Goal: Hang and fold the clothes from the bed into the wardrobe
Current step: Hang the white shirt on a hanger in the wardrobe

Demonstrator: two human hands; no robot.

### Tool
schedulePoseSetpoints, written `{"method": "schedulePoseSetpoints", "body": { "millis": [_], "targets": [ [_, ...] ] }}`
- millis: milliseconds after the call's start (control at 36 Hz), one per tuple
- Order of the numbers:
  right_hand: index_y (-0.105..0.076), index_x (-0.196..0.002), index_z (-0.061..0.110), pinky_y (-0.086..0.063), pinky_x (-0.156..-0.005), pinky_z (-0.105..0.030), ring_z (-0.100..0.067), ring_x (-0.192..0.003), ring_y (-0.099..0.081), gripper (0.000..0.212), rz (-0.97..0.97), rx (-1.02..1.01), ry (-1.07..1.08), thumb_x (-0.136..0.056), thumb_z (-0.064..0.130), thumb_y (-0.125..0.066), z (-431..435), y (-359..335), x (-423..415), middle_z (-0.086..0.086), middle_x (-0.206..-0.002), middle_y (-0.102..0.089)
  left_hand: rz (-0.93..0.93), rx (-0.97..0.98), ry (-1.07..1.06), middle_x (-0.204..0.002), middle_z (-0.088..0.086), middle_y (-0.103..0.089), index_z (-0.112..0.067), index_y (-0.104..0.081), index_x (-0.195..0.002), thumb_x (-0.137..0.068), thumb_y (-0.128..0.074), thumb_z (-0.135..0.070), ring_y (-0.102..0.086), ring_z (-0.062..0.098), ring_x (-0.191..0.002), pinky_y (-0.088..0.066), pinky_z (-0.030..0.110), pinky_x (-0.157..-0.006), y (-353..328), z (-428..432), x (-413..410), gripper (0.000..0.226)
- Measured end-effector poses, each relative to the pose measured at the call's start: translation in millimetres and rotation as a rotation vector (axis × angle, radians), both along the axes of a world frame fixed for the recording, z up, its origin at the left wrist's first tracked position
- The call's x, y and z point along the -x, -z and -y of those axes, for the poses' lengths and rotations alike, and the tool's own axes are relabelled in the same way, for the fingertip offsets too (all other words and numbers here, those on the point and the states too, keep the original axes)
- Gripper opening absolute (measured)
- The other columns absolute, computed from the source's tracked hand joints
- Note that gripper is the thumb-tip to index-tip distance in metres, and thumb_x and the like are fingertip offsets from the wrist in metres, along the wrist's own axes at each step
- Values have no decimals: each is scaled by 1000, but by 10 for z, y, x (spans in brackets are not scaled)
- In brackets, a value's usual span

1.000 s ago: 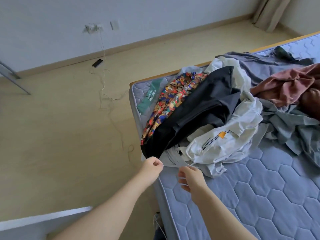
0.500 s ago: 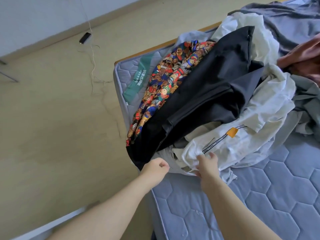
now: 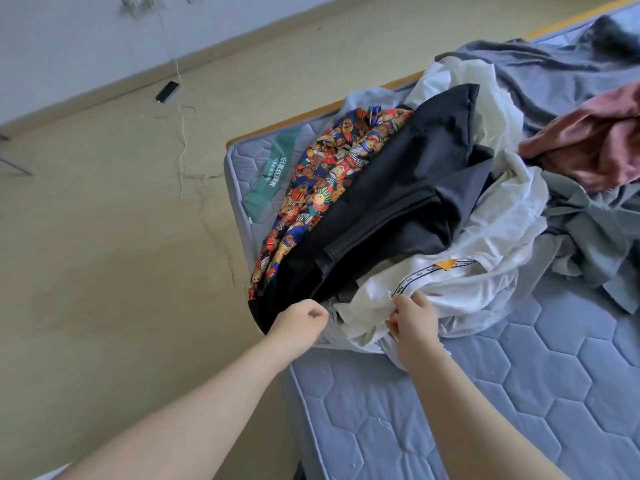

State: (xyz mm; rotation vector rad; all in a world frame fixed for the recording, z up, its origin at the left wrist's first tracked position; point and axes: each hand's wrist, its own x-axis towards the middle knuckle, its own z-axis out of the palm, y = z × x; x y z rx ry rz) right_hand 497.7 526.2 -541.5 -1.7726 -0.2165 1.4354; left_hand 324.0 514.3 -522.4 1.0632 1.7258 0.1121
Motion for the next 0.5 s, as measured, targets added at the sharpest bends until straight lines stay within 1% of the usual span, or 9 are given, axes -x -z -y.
{"method": "schedulePoseSetpoints", "body": {
  "millis": [83, 139, 167, 222, 278, 306, 361, 444, 500],
  "targets": [
    [-25, -62, 19, -23, -48, -23, -13, -53, -19, 38, 6, -61, -32, -84, -4, -45, 42, -291, -5, -1, -58, -22, 45, -56, 22, -89, -10, -63, -42, -56, -80, -91, -49, -24, -62, 9, -81, -41, 18, -56, -192, -17, -74, 22],
    [-30, -63, 19, -24, -49, -23, -14, -54, -20, 33, 20, -96, -61, -84, -3, -42, 78, -510, -2, -1, -60, -22, 92, -78, 66, -97, -12, -60, -39, -57, -96, -92, -51, -24, -57, 4, -77, -38, 15, -55, -337, -22, -125, 17],
    [-32, -64, 19, -25, -49, -23, -13, -54, -21, 31, 27, -112, -77, -84, -3, -41, 99, -620, 3, -1, -60, -23, 132, -86, 84, -104, -12, -58, -37, -54, -109, -92, -53, -24, -56, 4, -79, -39, 15, -58, -420, -23, -148, 21],
    [-33, -63, 19, -24, -48, -22, -12, -53, -20, 32, 20, -147, -102, -83, -4, -39, 152, -824, 21, 0, -59, -23, 211, -109, 124, -119, -11, -48, -35, -40, -131, -90, -59, -24, -53, 7, -97, -43, 18, -72, -583, -10, -177, 47],
    [-30, -62, 20, -23, -49, -23, -12, -52, -19, 33, 17, -189, -143, -81, -6, -39, 216, -1018, 60, 0, -58, -21, 254, -166, 183, -123, -12, -39, -35, -30, -140, -86, -66, -24, -47, 10, -110, -40, 22, -86, -764, 19, -188, 67],
    [-28, -61, 19, -23, -50, -24, -12, -51, -20, 34, 24, -212, -167, -80, -7, -39, 252, -1110, 87, 0, -59, -21, 273, -189, 206, -123, -13, -38, -34, -28, -141, -84, -68, -23, -45, 10, -111, -39, 22, -88, -843, 37, -184, 71],
    [-27, -61, 19, -23, -51, -24, -11, -50, -21, 34, 31, -262, -209, -79, -8, -39, 324, -1280, 166, 0, -59, -21, 315, -226, 242, -116, -18, -42, -34, -33, -137, -83, -69, -23, -49, 3, -105, -41, 14, -82, -991, 80, -159, 66],
    [-25, -57, 19, -25, -44, -17, -10, -48, -21, 38, 19, -340, -287, -79, -10, -38, 409, -1508, 332, 3, -54, -22, 308, -270, 273, -110, -23, -49, -36, -46, -124, -86, -65, -27, -52, 0, -103, -42, 11, -76, -1153, 126, -58, 44],
    [-27, -50, 21, -27, -43, -16, -8, -45, -25, 43, 13, -380, -329, -79, -10, -38, 451, -1648, 448, 7, -48, -25, 248, -333, 290, -102, -22, -57, -41, -55, -104, -86, -63, -31, -56, 0, -99, -40, 11, -72, -1258, 146, 57, 22]
  ]
}}
